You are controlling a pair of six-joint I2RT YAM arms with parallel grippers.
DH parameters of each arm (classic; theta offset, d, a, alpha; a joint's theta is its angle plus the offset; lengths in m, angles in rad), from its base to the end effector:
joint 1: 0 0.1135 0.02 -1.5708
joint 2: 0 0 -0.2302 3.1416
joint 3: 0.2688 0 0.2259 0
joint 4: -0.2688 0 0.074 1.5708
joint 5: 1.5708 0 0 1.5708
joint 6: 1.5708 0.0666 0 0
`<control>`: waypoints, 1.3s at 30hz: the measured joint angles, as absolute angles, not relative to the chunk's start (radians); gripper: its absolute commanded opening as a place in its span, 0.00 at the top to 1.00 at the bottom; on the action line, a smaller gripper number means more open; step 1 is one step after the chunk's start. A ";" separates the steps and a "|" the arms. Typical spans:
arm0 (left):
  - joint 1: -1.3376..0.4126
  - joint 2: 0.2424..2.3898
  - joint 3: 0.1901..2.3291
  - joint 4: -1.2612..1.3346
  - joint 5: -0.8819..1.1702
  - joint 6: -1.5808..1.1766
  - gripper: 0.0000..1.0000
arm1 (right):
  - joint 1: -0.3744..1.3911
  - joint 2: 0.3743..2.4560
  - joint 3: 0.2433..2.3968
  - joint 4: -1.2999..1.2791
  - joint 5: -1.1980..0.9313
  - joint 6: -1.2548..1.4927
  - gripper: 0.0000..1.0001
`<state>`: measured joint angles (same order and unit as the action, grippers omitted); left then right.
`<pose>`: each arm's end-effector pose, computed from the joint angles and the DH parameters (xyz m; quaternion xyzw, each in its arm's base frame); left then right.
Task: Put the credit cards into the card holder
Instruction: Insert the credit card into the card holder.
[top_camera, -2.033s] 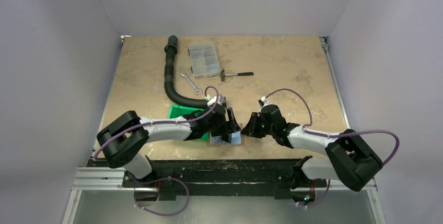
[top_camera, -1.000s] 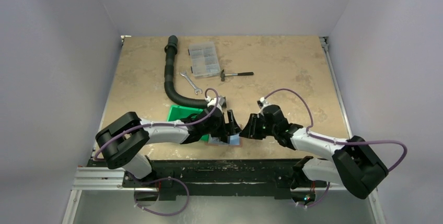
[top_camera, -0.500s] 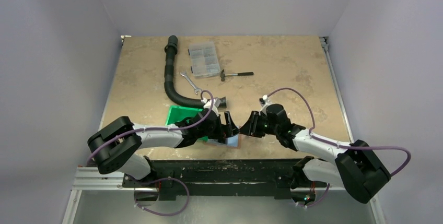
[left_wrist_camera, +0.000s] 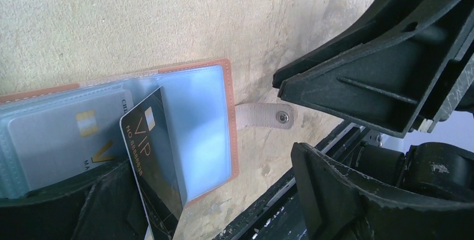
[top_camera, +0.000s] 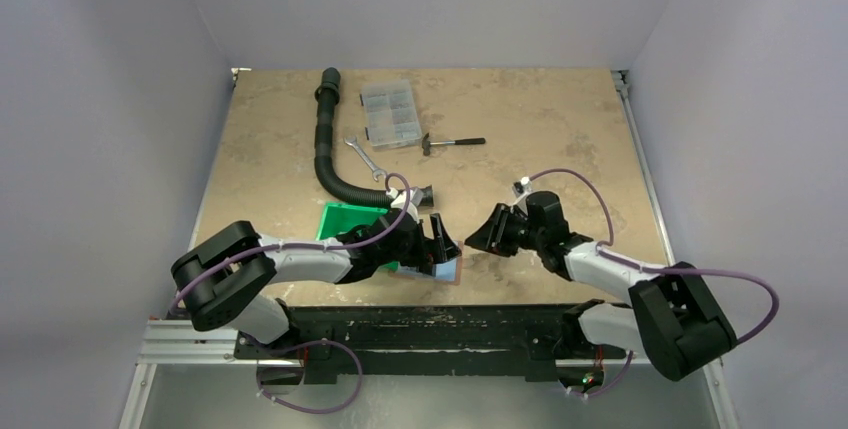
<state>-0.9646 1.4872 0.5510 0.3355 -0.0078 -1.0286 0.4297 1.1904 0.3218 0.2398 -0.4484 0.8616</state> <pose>0.1680 -0.2415 0.1236 -0.0301 0.8841 -0.3896 0.2561 0.1965 0.1218 0.1209 0.0876 0.8702 0.4245 0.2342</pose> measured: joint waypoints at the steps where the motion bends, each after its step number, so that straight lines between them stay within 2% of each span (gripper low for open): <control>1: -0.965 1.489 0.551 0.337 -0.007 -1.029 0.11 | 0.423 1.205 0.327 0.239 -0.458 0.858 0.60; 13: -0.965 1.491 0.542 0.360 -0.004 -1.028 0.11 | 0.400 1.456 0.562 0.213 -0.651 0.737 0.62; 20: -0.965 1.492 0.542 0.360 -0.004 -1.028 0.11 | 0.455 1.581 0.585 0.276 -0.778 0.752 0.62; 23: -0.965 1.493 0.542 0.361 -0.004 -1.028 0.11 | 0.478 1.602 0.585 0.303 -0.802 0.764 0.53; 26: -0.965 1.496 0.542 0.365 -0.003 -1.028 0.11 | 0.485 1.602 0.604 0.294 -0.799 0.762 0.29; 28: -0.965 1.500 0.542 0.370 -0.003 -1.028 0.11 | 0.492 1.602 0.638 0.257 -0.773 0.743 0.20; 34: -0.965 1.504 0.542 0.377 0.001 -1.027 0.11 | 0.520 1.628 0.774 0.143 -0.705 0.644 0.10; 39: -0.965 1.505 0.542 0.379 0.008 -1.027 0.11 | 0.531 1.700 0.852 0.070 -0.664 0.565 0.09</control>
<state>-0.9646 1.5055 0.5415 0.3790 0.0078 -1.0271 0.5312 1.6997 0.8520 0.0700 -0.6636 0.5648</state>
